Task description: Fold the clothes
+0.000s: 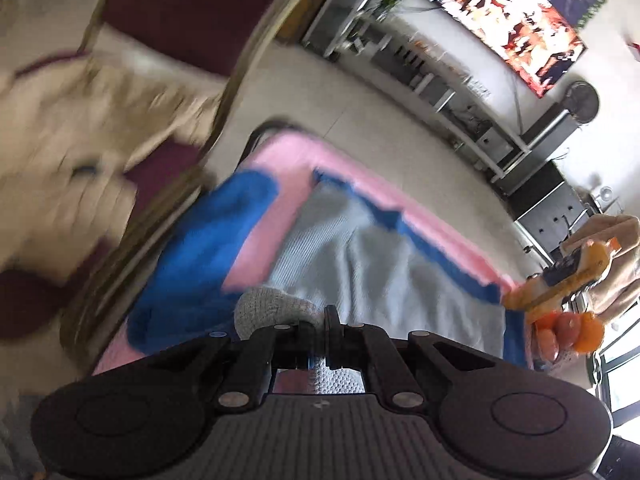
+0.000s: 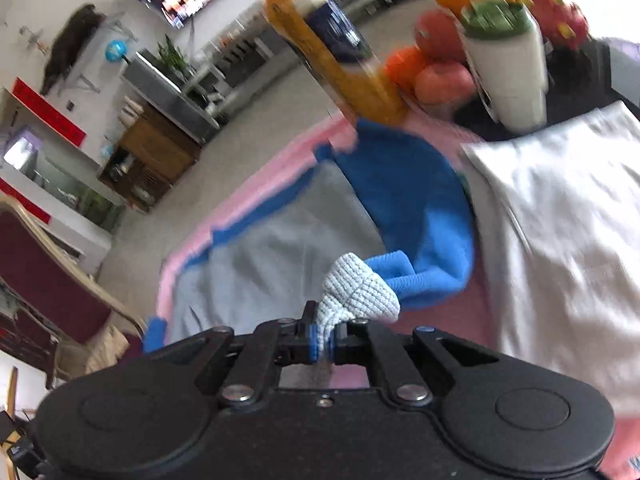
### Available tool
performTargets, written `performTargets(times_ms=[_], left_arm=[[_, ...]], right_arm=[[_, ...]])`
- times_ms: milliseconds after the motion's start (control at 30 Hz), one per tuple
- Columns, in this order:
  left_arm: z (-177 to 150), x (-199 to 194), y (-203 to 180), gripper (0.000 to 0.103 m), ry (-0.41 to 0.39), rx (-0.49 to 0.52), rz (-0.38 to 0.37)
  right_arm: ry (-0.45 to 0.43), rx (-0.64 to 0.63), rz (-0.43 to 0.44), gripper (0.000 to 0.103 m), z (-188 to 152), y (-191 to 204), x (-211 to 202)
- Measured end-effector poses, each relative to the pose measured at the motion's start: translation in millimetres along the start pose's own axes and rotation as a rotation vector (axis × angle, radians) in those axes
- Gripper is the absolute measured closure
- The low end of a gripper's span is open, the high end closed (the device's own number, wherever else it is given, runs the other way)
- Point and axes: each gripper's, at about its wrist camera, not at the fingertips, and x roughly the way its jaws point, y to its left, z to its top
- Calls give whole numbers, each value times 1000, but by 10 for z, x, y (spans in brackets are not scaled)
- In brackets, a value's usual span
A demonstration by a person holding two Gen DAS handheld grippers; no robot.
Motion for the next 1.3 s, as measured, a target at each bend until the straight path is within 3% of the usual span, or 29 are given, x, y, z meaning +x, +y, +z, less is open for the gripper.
performTargets(times_ms=[33, 100, 133, 167, 267, 333, 500, 667, 833, 933, 967, 1000, 1067, 1100, 1200, 1300], left_arm=[[94, 88, -84, 98, -18, 6, 4], [273, 321, -221, 68, -32, 9, 35], [227, 385, -212, 63, -12, 16, 47], [139, 416, -186, 61, 11, 28, 50], [-127, 509, -108, 59, 80, 63, 60], [-305, 571, -56, 57, 127, 87, 67], [-898, 239, 149, 51, 103, 154, -58], [-1304, 309, -268, 47, 97, 459, -75], [-1527, 578, -484, 46, 71, 608, -72], [-1675, 678, -544, 55, 64, 684, -51], [-1712, 672, -557, 64, 54, 710, -41], [-1749, 667, -570, 77, 44, 737, -32], [-1802, 634, -595, 89, 25, 780, -9], [-1792, 599, -607, 92, 21, 782, -1], [-1670, 354, -603, 94, 12, 724, -20], [-1473, -19, -510, 95, 31, 587, -143]], right_arm=[[-22, 21, 17, 97, 130, 40, 64], [-60, 93, 21, 93, 362, 78, 255], [-69, 123, 8, 82, 444, 78, 360], [-65, 130, -17, 64, 477, 59, 458], [-33, 97, -43, 52, 453, -14, 599], [6, 26, -22, 29, 320, -80, 559], [175, -152, 17, 27, -230, -239, 450], [324, -178, 141, 25, -699, -110, 724], [236, -412, 16, 25, -872, 178, 1071], [260, -512, 34, 26, -982, 297, 1197], [255, -563, 41, 27, -1043, 345, 1222], [248, -622, 38, 31, -1113, 398, 1247], [239, -725, 27, 79, -1255, 513, 1261], [227, -754, 11, 88, -1299, 563, 1224], [166, -741, 11, 91, -1289, 656, 936], [140, -593, 81, 92, -1137, 698, 483]])
